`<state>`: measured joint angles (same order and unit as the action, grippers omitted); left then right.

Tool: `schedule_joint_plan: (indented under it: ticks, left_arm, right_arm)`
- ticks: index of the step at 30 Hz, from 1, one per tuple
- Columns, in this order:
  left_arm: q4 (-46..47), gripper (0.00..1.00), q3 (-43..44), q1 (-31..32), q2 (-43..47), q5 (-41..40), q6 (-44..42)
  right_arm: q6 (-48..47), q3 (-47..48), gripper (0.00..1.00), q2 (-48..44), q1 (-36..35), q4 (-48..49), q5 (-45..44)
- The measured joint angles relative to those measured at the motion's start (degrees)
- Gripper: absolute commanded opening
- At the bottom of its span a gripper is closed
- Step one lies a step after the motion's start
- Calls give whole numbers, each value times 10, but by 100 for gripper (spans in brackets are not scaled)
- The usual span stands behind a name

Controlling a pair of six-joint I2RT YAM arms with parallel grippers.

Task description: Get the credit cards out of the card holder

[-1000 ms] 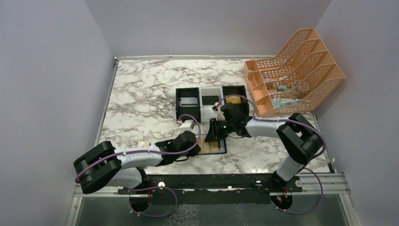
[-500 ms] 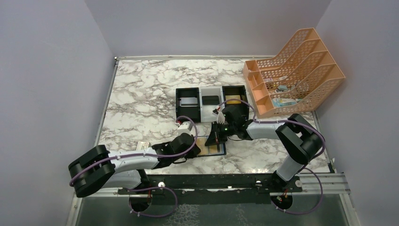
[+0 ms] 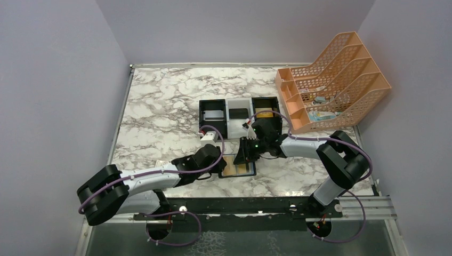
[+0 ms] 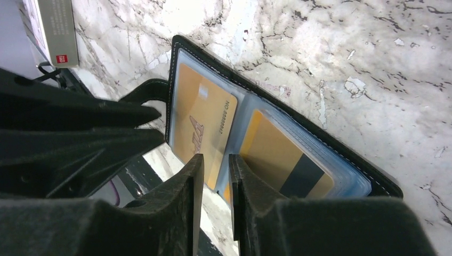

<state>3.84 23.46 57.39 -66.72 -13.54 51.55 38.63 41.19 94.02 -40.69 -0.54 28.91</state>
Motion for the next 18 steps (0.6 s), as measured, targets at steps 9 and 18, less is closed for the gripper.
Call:
schedule_joint_plan:
  ticks: [9, 18]
  left_arm:
    - [-29, 21, 23, -31, -39, 12, -37]
    - [-27, 13, 21, -32, -54, 41, -59]
  right_arm:
    - [-2, 0, 33, -2, 0, 1, -1]
    - [-3, 14, 33, -2, -3, -24, -15]
